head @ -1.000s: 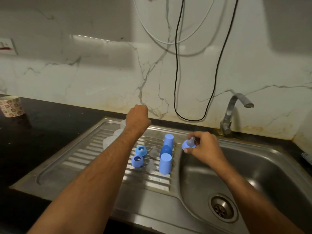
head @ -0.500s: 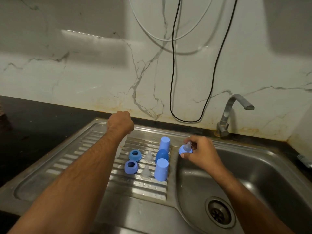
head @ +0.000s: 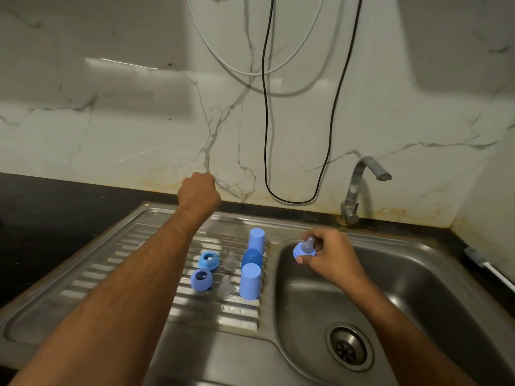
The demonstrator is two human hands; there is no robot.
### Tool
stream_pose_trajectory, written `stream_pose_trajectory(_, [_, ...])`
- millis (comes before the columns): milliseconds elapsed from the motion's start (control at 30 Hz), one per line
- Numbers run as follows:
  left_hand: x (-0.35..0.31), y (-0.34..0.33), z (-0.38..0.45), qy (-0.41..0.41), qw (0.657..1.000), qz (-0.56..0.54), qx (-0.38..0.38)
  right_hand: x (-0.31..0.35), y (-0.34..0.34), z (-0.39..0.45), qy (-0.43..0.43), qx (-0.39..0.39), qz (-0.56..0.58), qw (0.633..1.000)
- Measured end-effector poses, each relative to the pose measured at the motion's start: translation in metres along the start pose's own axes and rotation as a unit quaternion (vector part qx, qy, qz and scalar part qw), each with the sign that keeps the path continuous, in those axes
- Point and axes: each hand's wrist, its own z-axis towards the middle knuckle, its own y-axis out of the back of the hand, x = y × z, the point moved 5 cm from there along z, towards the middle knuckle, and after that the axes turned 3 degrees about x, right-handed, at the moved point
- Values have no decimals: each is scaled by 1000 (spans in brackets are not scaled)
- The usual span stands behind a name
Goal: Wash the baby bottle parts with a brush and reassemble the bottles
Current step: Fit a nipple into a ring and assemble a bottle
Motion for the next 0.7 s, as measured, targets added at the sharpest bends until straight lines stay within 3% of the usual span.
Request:
stream_pose_trajectory(100, [-26, 14, -10, -26, 999, -43, -4, -10, 14, -8, -5, -15, 5, 1000])
stream_pose_trajectory(233, [-67, 26, -28, -43, 981, -187, 26, -27, 42, -23, -21, -39, 14, 999])
stream_pose_trajectory(400, [-117, 24, -62, -44, 924, -365, 103, -47, 84, -45, -36, -71, 25, 997])
stream_pose_trajectory(500, [-136, 18, -79, -11, 837, -515, 188, -64, 108, -56, -52, -89, 28, 994])
stream_pose_trajectory(567, [-151, 11, -92, 17, 735, -629, 253, -77, 122, -63, -67, -102, 41, 992])
stream_pose_trajectory(600, [-157, 0, -96, 45, 669, -684, 286, -82, 127, -67, -74, -107, 48, 990])
stream_pose_trajectory(633, [-163, -17, -100, 74, 629, -705, 318, -86, 131, -70, -80, -111, 54, 989])
stream_pose_trajectory(667, [-169, -38, -107, 91, 654, -675, 330, -91, 136, -74, -83, -118, 57, 988])
stream_pose_trajectory(700, [-172, -62, -116, 72, 766, -550, 325, -94, 139, -76, -84, -126, 58, 987])
